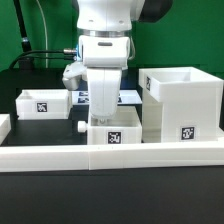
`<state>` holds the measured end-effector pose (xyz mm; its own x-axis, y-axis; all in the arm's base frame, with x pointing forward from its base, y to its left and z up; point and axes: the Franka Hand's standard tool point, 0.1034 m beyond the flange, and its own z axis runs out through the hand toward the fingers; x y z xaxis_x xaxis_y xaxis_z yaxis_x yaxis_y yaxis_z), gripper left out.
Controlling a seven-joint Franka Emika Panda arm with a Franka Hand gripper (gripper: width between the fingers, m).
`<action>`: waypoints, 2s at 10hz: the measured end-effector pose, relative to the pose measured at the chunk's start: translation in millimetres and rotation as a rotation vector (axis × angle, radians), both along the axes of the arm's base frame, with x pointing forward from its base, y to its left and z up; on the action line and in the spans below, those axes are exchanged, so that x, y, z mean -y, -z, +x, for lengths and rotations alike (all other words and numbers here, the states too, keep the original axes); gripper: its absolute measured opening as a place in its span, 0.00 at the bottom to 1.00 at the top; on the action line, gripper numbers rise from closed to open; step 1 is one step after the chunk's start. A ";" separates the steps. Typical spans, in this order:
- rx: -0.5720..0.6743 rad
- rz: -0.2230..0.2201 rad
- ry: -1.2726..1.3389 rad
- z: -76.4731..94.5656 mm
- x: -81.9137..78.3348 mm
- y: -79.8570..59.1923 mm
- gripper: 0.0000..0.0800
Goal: Assemble drawer
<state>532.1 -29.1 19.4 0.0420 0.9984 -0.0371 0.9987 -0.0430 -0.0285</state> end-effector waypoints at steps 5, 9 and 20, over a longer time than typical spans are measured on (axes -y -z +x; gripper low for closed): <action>0.056 0.003 -0.003 3.6 -2.4 0.4 0.05; 0.072 0.004 -0.006 5.4 -6.8 0.7 0.05; 0.060 -0.002 -0.041 5.3 -25.5 3.0 0.05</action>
Offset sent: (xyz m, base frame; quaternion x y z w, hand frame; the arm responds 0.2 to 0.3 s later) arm 0.0038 0.0119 0.0057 -0.0752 0.0077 -0.0061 0.9971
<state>537.4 -3.6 16.4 0.0032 0.9993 -0.0377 0.9995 -0.0020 0.0318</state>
